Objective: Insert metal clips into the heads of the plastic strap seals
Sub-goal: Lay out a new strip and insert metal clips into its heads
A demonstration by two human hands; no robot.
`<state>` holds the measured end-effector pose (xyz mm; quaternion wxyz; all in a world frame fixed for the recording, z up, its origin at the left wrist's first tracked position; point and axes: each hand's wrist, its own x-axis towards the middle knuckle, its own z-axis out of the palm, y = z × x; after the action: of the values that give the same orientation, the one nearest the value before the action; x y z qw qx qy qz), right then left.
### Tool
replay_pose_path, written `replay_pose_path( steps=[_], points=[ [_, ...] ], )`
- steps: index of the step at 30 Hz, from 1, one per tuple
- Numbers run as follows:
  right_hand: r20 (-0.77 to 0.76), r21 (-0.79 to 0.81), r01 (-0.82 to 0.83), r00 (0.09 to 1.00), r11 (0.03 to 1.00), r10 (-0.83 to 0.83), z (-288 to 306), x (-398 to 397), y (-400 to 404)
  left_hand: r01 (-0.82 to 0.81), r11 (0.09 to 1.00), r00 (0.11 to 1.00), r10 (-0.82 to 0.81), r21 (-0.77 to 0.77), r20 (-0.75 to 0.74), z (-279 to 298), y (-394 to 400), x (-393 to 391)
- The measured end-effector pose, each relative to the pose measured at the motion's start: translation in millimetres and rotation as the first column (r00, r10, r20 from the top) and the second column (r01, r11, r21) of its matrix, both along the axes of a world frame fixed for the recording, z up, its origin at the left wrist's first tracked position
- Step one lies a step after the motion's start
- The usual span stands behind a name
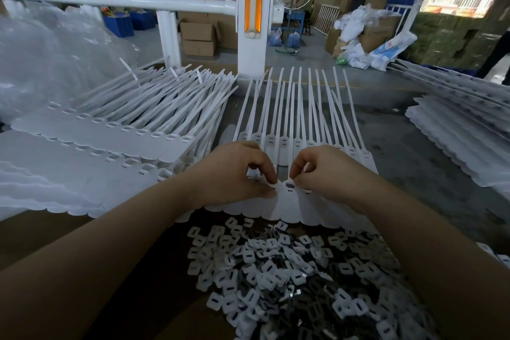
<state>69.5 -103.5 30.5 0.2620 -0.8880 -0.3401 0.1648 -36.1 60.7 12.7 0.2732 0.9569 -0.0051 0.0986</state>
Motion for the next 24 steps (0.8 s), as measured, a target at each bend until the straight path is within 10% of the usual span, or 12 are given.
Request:
replay_pose_path(
  steps=[14, 24],
  points=[
    [0.009, -0.001, -0.007, 1.000, 1.000, 0.007, -1.9, 2.5, 1.0, 0.300, 0.952, 0.929, -0.305, -0.057, -0.212, 6.8, -16.9, -3.3],
    [-0.115, 0.205, 0.040, 0.993, 0.978, -0.016, 1.3, 3.0, 0.7, -0.032, 0.937, 0.995, -0.002, -0.348, -0.098, 8.7, -13.5, -4.5]
  ],
)
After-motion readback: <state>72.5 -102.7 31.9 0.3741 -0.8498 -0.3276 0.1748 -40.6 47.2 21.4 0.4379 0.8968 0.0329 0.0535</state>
